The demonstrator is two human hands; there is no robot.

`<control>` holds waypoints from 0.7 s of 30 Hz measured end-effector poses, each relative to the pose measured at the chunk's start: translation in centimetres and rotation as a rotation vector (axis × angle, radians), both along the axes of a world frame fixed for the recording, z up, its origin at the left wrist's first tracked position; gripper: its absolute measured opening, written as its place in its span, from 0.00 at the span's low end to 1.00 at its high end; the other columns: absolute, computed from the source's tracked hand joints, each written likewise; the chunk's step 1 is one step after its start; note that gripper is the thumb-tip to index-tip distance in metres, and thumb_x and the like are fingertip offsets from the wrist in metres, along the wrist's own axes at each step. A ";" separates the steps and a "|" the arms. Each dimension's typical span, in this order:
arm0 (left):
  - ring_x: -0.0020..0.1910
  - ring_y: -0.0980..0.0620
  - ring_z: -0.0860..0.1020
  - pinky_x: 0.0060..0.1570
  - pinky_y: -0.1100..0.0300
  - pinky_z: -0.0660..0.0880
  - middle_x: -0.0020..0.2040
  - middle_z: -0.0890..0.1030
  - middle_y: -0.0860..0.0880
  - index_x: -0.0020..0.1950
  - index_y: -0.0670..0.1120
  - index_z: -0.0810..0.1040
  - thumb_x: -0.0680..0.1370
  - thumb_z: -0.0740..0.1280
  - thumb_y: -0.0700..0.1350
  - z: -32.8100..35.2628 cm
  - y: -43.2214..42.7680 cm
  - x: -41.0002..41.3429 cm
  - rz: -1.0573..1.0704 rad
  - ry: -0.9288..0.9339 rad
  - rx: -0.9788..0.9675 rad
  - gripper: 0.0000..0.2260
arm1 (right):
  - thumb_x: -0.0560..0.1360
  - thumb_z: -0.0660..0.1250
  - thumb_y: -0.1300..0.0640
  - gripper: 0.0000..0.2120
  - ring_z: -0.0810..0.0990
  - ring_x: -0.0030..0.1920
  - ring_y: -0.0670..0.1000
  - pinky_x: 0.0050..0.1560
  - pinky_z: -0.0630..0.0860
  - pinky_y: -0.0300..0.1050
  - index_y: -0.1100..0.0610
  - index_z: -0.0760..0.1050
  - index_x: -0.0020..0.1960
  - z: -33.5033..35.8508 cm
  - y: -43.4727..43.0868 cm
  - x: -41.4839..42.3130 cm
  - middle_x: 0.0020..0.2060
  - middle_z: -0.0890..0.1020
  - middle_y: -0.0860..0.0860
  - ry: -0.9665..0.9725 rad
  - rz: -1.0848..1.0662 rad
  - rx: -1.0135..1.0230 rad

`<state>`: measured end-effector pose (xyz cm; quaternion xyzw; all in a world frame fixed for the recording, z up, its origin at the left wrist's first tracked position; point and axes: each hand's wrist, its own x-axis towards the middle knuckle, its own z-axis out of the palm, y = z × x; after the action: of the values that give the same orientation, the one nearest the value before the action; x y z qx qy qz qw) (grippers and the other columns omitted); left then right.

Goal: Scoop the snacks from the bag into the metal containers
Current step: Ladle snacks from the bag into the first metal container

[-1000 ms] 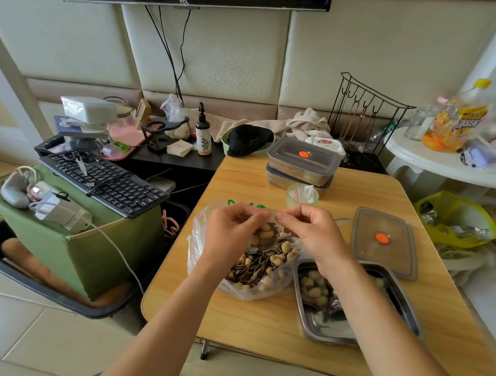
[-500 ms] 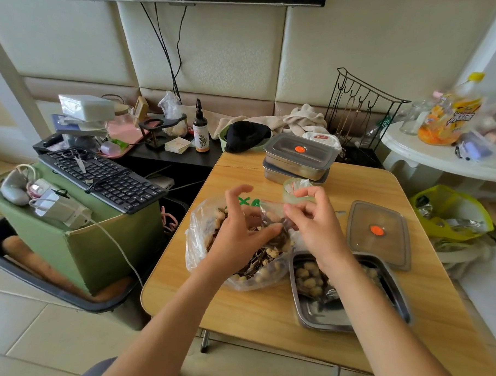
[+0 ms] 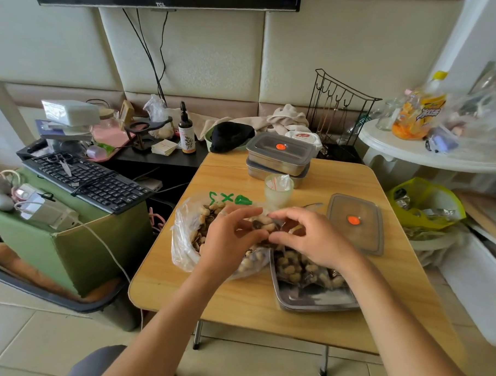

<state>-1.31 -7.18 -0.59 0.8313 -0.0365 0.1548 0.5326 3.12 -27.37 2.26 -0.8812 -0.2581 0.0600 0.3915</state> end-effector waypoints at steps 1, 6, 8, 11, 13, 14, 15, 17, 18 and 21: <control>0.48 0.61 0.82 0.47 0.67 0.79 0.57 0.82 0.55 0.63 0.50 0.84 0.73 0.79 0.44 0.1 -0.3 -0.4 0.000 0.010 -0.009 0.19 | 0.75 0.75 0.41 0.22 0.79 0.58 0.39 0.60 0.76 0.41 0.44 0.80 0.67 0.2 -0.5 -0.4 0.59 0.83 0.39 0.021 0.012 -0.041; 0.44 0.62 0.82 0.42 0.69 0.77 0.44 0.85 0.59 0.55 0.52 0.87 0.74 0.77 0.53 0.3 -1.9 -2.3 -0.088 -0.001 0.111 0.11 | 0.78 0.73 0.45 0.10 0.82 0.55 0.45 0.58 0.79 0.48 0.41 0.82 0.59 1.1 -3.3 -1.8 0.53 0.86 0.45 0.102 0.108 -0.156; 0.44 0.63 0.81 0.42 0.72 0.73 0.42 0.85 0.60 0.53 0.54 0.87 0.77 0.74 0.55 0.3 -2.4 -2.7 -0.165 -0.026 0.236 0.08 | 0.79 0.72 0.45 0.08 0.83 0.54 0.43 0.58 0.80 0.51 0.39 0.82 0.58 1.1 -4.8 -2.4 0.51 0.86 0.42 0.172 0.129 -0.212; 0.43 0.59 0.80 0.42 0.68 0.73 0.41 0.85 0.58 0.50 0.55 0.88 0.79 0.69 0.59 -0.3 -3.1 -2.9 -0.254 -0.076 0.383 0.12 | 0.79 0.72 0.46 0.10 0.82 0.54 0.41 0.60 0.79 0.52 0.36 0.80 0.59 0.4 -6.2 -3.1 0.52 0.85 0.39 0.180 0.130 -0.312; 0.42 0.58 0.78 0.42 0.61 0.75 0.40 0.84 0.56 0.47 0.54 0.88 0.79 0.65 0.62 -0.8 -3.3 -2.7 -0.258 -0.084 0.430 0.16 | 0.78 0.72 0.47 0.13 0.79 0.57 0.40 0.62 0.78 0.50 0.36 0.79 0.62 0.2 -6.4 -3.5 0.56 0.83 0.38 0.169 0.127 -0.334; 0.43 0.58 0.77 0.42 0.60 0.74 0.40 0.82 0.56 0.45 0.52 0.88 0.80 0.64 0.62 -1.2 -3.3 -2.5 -0.247 -0.089 0.435 0.18 | 0.78 0.72 0.47 0.15 0.78 0.59 0.41 0.63 0.77 0.49 0.37 0.79 0.63 0.2 -6.4 -3.7 0.58 0.81 0.39 0.159 0.127 -0.350; 0.44 0.57 0.76 0.43 0.62 0.73 0.42 0.80 0.56 0.45 0.51 0.88 0.80 0.64 0.61 -1.4 -3.3 -2.3 -0.235 -0.090 0.434 0.19 | 0.78 0.72 0.48 0.16 0.77 0.60 0.43 0.63 0.75 0.47 0.38 0.79 0.65 0.4 -6.4 -3.8 0.60 0.80 0.40 0.143 0.134 -0.382; 0.47 0.60 0.73 0.45 0.69 0.68 0.47 0.76 0.56 0.48 0.51 0.88 0.80 0.68 0.56 -1.7 -3.2 -2.2 -0.218 -0.063 0.443 0.12 | 0.79 0.70 0.49 0.18 0.75 0.60 0.45 0.59 0.72 0.43 0.41 0.78 0.68 0.8 -6.2 -3.9 0.60 0.77 0.43 0.125 0.162 -0.488; 0.48 0.62 0.72 0.45 0.72 0.66 0.48 0.74 0.57 0.50 0.51 0.87 0.79 0.71 0.52 -1.8 -3.2 -2.2 -0.226 -0.044 0.457 0.07 | 0.79 0.68 0.49 0.18 0.74 0.60 0.46 0.57 0.70 0.43 0.42 0.78 0.68 1.0 -5.9 -4.0 0.59 0.76 0.45 0.127 0.179 -0.543; 0.51 0.66 0.71 0.48 0.76 0.65 0.49 0.73 0.59 0.52 0.51 0.85 0.78 0.72 0.45 -2.3 -3.5 -2.3 -0.252 -0.007 0.454 0.04 | 0.81 0.64 0.49 0.17 0.74 0.61 0.50 0.60 0.71 0.48 0.44 0.77 0.69 0.6 -4.7 -4.6 0.56 0.75 0.47 0.102 0.208 -0.631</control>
<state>-3.62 -10.67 -2.93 0.9180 -0.1752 0.0778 0.3472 -1.51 -32.04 2.90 -0.9237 -0.2957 0.2206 0.1033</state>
